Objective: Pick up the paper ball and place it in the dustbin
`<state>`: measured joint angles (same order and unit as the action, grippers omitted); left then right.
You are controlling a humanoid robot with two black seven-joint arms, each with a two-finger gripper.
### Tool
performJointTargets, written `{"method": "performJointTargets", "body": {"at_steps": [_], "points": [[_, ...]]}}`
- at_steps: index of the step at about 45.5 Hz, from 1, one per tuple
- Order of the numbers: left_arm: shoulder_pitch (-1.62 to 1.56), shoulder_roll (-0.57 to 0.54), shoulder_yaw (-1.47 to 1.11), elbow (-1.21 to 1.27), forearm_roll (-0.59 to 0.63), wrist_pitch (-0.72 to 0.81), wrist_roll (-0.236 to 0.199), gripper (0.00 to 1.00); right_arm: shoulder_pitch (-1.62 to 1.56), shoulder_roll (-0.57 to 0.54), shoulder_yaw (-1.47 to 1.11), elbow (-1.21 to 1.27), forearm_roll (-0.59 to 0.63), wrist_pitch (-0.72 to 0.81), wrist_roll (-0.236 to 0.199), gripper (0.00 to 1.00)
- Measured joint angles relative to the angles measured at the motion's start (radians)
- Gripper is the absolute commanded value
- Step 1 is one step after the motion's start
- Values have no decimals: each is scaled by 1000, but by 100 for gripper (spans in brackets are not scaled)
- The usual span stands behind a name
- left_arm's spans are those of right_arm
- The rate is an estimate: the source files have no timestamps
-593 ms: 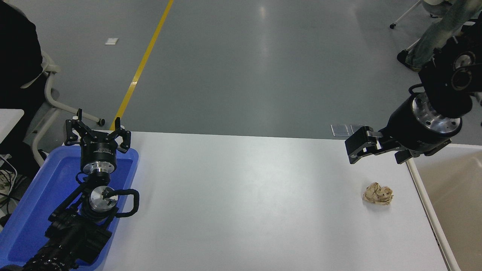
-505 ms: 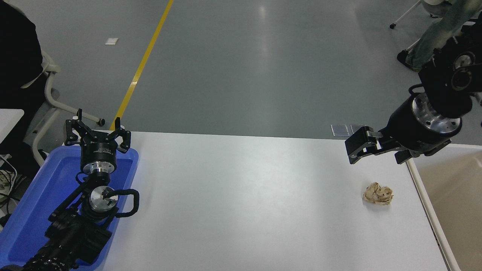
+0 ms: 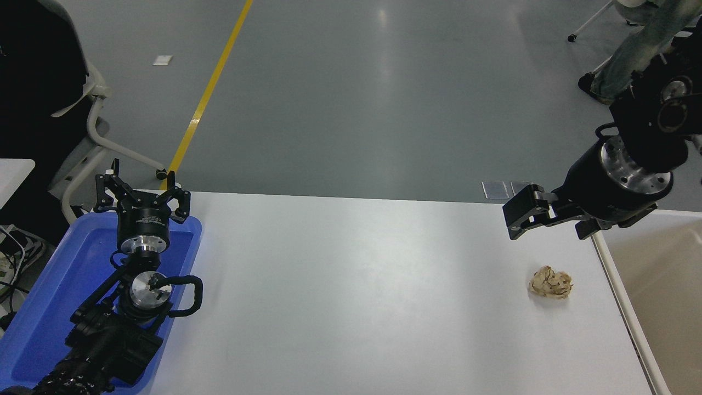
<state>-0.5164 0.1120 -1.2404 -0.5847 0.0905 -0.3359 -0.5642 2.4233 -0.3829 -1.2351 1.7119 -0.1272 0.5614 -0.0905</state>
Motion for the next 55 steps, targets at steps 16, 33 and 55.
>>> {"method": "performJointTargets", "body": {"at_steps": [16, 33, 55], "points": [[0, 0, 0, 0, 0, 0, 0, 99, -36, 0, 17, -10, -8, -9, 0, 100], [-1, 0, 1, 0, 0, 0, 0, 99, -175, 16, 58, -111, -15, -103, -1, 100], [1, 0, 1, 0, 0, 0, 0, 99, -605, 82, 137, -398, -73, -388, 0, 100]]}}
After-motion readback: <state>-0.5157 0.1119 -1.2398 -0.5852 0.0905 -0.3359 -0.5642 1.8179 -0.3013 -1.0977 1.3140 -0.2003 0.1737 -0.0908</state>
